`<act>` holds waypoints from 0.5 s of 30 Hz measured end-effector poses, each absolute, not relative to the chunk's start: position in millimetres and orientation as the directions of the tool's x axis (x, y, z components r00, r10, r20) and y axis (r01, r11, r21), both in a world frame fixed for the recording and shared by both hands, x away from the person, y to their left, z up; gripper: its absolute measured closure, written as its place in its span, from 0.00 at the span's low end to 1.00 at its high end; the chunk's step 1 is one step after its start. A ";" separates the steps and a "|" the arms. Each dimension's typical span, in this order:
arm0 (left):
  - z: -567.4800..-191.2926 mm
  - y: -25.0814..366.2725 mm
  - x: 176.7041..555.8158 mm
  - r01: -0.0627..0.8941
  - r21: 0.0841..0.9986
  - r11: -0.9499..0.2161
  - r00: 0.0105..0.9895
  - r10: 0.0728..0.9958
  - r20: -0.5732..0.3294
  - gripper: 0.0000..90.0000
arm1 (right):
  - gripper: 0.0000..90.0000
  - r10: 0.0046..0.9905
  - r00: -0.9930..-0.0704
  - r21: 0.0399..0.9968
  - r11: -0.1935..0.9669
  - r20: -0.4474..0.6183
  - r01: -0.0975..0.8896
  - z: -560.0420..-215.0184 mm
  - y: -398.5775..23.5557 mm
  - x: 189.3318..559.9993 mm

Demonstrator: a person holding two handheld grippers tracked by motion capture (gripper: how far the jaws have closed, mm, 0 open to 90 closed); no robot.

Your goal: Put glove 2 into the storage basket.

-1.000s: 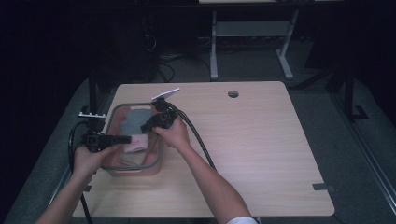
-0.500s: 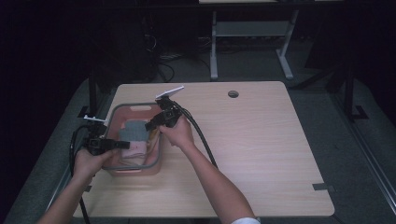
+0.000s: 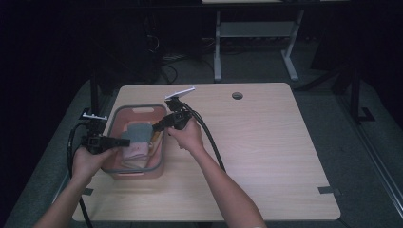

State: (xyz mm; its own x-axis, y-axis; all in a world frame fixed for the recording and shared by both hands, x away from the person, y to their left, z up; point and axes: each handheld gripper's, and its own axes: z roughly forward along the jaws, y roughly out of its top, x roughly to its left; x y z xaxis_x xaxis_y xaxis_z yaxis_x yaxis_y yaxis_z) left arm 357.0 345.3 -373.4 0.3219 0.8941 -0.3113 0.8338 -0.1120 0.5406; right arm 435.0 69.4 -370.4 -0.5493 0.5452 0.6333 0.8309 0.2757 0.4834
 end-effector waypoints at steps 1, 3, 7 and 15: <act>-373.4 345.3 357.0 0.834 0.541 -0.112 0.322 0.894 -0.311 0.57 | 0.80 0.545 -0.549 0.483 0.276 0.633 0.831 -370.4 69.4 435.0; -369.6 346.1 358.0 0.829 0.550 -0.103 0.316 0.898 -0.307 0.57 | 0.80 0.545 -0.546 0.483 0.270 0.636 0.833 -369.8 67.0 434.8; -362.3 345.6 357.4 0.813 0.572 -0.105 0.323 0.900 -0.293 0.58 | 0.79 0.542 -0.544 0.488 0.260 0.640 0.833 -367.7 59.8 433.1; -352.0 336.0 353.4 0.783 0.613 -0.102 0.367 0.872 -0.324 0.56 | 0.76 0.542 -0.548 0.506 0.242 0.637 0.828 -360.6 45.5 429.4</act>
